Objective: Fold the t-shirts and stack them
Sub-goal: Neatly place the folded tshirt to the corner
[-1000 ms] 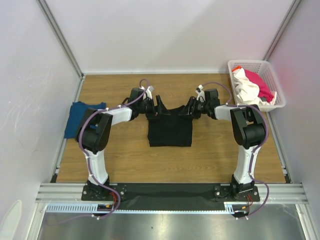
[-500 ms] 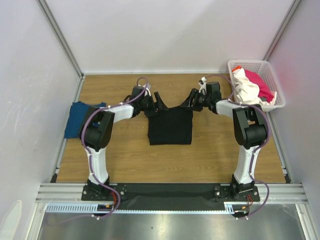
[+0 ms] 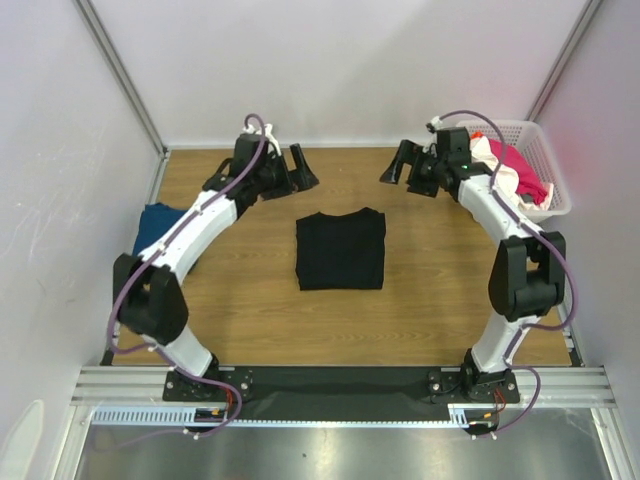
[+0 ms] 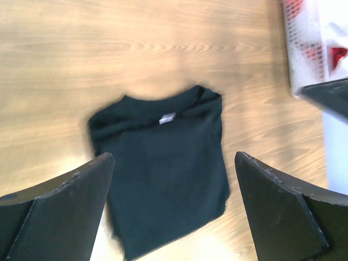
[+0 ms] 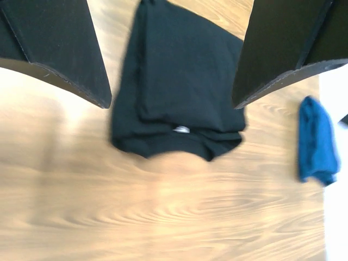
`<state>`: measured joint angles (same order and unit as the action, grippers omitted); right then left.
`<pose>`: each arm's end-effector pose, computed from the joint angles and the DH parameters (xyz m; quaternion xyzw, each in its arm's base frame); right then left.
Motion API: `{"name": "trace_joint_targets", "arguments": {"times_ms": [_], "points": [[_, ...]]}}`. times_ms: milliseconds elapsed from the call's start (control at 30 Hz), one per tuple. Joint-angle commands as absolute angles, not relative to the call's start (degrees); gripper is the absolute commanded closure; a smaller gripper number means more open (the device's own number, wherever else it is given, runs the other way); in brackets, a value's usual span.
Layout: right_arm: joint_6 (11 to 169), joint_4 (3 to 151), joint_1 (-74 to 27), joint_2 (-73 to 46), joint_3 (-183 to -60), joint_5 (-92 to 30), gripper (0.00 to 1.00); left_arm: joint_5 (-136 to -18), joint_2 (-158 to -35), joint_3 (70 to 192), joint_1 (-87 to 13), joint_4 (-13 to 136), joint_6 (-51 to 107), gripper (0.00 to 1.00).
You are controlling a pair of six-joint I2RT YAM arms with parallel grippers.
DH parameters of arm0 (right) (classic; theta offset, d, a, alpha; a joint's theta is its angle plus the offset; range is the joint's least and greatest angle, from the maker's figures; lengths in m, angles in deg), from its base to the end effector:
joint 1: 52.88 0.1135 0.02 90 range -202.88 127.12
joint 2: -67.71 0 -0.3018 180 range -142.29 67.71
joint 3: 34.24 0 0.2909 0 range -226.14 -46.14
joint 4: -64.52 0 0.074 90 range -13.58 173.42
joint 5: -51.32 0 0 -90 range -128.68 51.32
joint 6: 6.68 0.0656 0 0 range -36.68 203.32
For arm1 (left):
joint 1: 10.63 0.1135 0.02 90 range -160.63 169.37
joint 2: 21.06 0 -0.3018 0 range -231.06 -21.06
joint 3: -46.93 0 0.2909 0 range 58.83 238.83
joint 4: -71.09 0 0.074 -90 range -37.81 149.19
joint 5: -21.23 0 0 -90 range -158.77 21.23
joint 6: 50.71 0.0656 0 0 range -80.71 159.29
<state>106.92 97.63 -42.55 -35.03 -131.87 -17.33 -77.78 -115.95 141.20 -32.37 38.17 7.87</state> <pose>0.4703 0.1100 0.2984 0.0218 0.8875 0.2846 0.3618 0.4163 -0.1771 0.3344 -0.0371 0.8783 -0.2729 0.3907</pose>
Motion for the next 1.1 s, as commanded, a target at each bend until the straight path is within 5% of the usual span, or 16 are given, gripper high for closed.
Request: {"name": "trace_joint_targets", "arguments": {"times_ms": [0, 733, 1067], "points": [[104.8, 107.9, -43.6, -31.7, -128.7, -24.1, 0.00, -75.3, -114.1, 129.9, -32.5, 33.1, 6.1, 0.00], [105.3, 112.2, -46.8, -15.9, -115.7, -26.4, 0.00, -63.7, -122.1, 117.5, -41.7, 50.6, -3.8, 0.03], [105.7, 114.1, -48.6, -12.4, -117.7, -27.6, 0.00, -65.1, -126.8, 116.6, -43.6, 55.7, -4.2, 0.15]]}}
